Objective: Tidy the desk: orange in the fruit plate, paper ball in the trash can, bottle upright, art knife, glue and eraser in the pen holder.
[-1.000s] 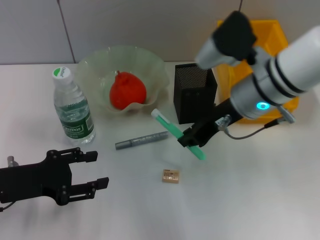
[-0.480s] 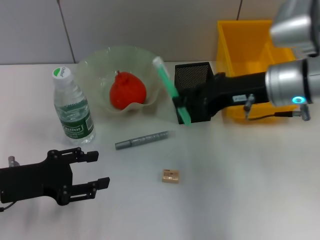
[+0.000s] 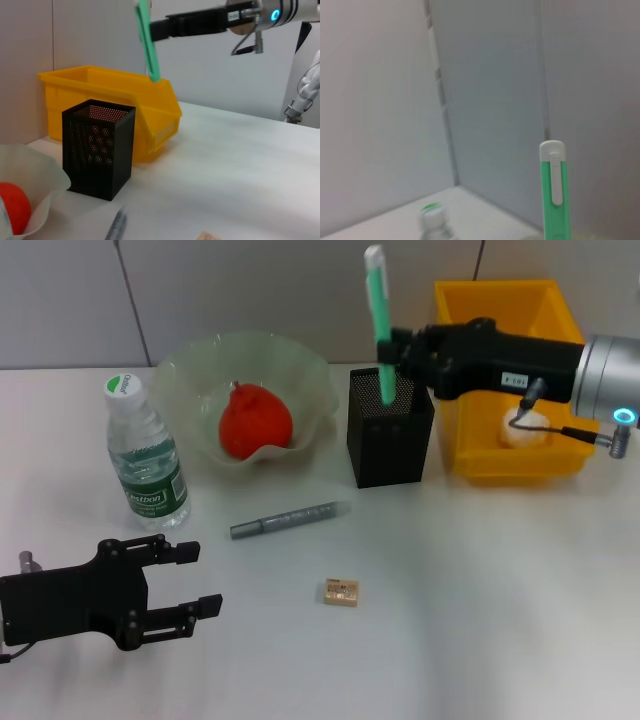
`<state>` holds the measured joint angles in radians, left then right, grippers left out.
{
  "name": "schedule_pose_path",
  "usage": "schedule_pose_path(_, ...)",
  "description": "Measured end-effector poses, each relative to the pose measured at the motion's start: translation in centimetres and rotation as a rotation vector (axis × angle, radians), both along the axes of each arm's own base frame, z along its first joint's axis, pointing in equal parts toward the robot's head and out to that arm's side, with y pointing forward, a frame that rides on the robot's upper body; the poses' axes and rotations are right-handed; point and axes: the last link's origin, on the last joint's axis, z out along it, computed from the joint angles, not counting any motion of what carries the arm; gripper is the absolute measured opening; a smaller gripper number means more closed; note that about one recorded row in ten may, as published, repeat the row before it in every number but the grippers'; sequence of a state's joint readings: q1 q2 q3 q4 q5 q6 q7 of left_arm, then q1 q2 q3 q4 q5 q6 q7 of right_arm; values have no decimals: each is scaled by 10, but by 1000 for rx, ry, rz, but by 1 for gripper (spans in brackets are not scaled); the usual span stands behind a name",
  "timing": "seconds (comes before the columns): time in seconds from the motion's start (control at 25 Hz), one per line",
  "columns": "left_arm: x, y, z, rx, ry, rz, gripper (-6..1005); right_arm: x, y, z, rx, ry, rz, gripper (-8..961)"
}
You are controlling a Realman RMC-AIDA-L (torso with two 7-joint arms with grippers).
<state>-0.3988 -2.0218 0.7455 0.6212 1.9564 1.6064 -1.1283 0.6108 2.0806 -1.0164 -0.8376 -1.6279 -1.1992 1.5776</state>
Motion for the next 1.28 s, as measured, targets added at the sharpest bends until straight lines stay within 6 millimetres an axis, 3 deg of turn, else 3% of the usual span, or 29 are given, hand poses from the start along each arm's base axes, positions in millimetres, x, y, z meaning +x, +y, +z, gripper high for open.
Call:
schedule_pose_path(0.76, -1, -1, -1, 5, -1, -3, 713, 26, 29, -19, 90, -56, -206, 162)
schedule_pose_path(1.28, 1, 0, -1, 4, 0, -8, 713, 21, 38, -31, 103, -89, -211, 162)
